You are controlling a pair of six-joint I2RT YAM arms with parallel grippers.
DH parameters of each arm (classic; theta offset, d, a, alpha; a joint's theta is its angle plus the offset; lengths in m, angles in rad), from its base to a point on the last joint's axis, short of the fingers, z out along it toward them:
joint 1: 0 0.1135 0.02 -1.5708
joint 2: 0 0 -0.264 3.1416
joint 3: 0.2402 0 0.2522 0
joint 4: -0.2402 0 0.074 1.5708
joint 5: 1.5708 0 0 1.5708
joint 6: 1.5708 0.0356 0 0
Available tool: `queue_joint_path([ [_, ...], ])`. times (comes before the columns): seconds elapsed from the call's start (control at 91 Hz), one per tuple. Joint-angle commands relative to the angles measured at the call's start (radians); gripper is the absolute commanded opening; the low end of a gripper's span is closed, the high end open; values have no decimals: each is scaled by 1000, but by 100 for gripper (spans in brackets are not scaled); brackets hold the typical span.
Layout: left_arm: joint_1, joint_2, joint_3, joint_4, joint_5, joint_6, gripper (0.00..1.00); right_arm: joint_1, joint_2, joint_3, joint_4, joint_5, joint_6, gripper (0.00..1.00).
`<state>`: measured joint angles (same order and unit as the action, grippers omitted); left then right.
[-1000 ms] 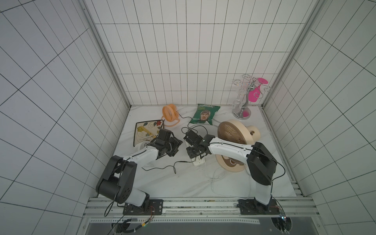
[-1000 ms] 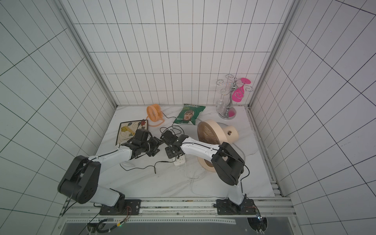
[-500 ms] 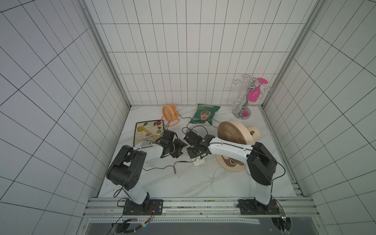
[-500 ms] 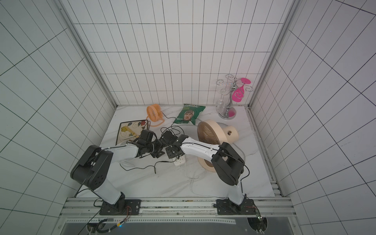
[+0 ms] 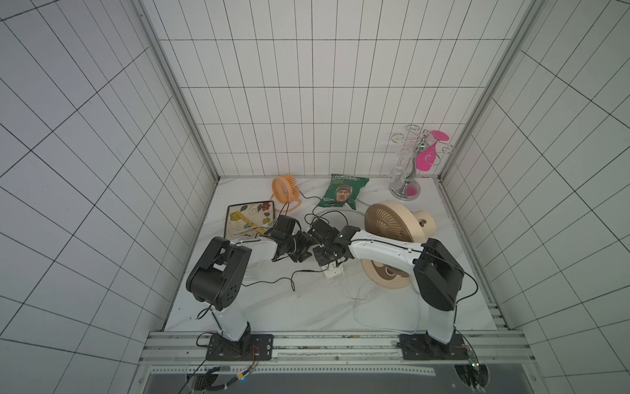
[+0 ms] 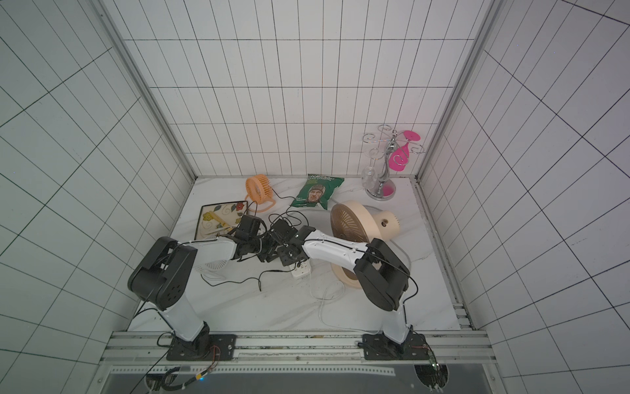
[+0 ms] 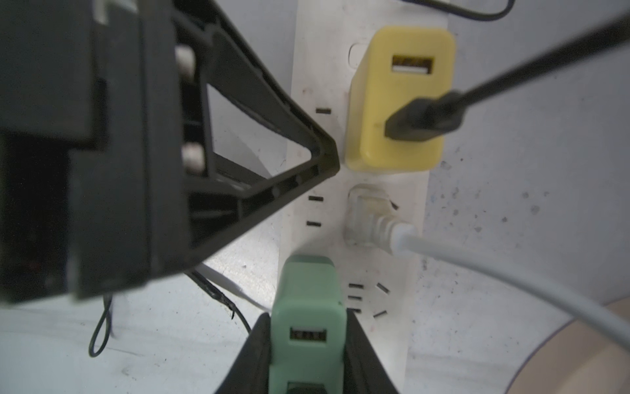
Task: Unplug the desk fan from the power strip
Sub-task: Remove the plug from the socket.
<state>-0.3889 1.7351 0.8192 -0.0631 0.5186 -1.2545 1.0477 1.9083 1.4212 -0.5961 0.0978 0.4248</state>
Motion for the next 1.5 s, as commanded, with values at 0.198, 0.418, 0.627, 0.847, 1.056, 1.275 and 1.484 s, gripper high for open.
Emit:
queue_joint_path([
  [0.198, -6, 41, 24, -121, -9, 24, 49, 24, -43, 30, 35, 76, -65, 23],
  [0.418, -11, 65, 9, -151, -29, 16, 46, 41, -84, 22, 76, 125, -117, 23],
  [0.627, -27, 83, 10, -225, -98, 48, 46, 55, -120, 10, 132, 181, -148, 22],
  [0.847, -34, 91, 21, -342, -191, 78, 47, 55, -122, -1, 146, 181, -115, 21],
  [1.056, -34, 125, 39, -427, -236, 90, 48, 54, -140, -21, 161, 190, -87, 19],
  [1.275, -34, 152, 40, -447, -248, 82, 48, 55, -182, -77, 203, 207, -68, 17],
  [1.484, -34, 169, 52, -488, -277, 77, 49, 58, -208, -100, 238, 218, -75, 16],
])
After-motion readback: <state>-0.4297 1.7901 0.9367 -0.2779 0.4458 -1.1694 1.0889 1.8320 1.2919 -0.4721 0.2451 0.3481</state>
